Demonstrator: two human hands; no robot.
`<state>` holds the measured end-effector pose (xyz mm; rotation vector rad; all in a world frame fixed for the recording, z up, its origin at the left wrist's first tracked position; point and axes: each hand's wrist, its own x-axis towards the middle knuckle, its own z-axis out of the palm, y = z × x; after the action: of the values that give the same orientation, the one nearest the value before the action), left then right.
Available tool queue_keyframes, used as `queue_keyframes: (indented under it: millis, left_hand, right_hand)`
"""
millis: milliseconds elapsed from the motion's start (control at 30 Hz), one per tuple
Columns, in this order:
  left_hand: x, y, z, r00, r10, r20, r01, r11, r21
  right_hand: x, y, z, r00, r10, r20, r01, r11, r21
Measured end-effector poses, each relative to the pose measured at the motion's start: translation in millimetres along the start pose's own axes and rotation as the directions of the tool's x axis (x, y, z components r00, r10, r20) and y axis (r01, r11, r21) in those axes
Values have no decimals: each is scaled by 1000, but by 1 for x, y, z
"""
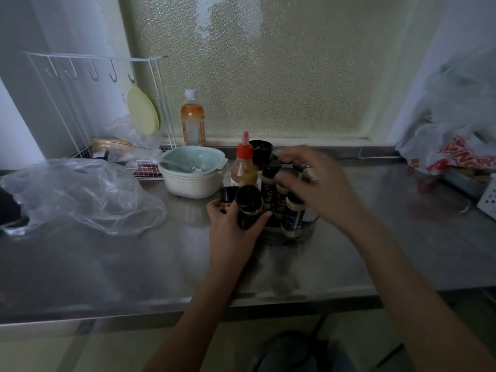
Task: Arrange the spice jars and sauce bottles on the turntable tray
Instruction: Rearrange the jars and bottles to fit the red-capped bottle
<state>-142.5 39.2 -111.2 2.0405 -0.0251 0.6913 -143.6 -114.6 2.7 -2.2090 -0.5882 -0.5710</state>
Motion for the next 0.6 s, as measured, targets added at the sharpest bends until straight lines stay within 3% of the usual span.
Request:
queue_keyframes:
  millis: [100,167,367,467,600]
  left_hand:
    - [-1,0,0,999,42,25,-43,998,54]
    - [-2,-1,0,997,67,37,-70,995,73]
    - [-3,-1,-2,995,97,-31,-98,995,-22]
    - [-4,-1,-4,988,131,-85,-139,984,-107]
    - [-4,4,-8,970,204,-134,-217,972,-89]
  right_hand:
    - [-10,-21,33,949,5,314,115,925,-362]
    - [-11,-19,42,947,41,319,118,878,-464]
    - [9,-4,24,995,42,90,-12,953,-304]
    - [25,2,22,979,127,159,-93,973,-209]
    - [35,12,35,944,153,291,-75,962,-262]
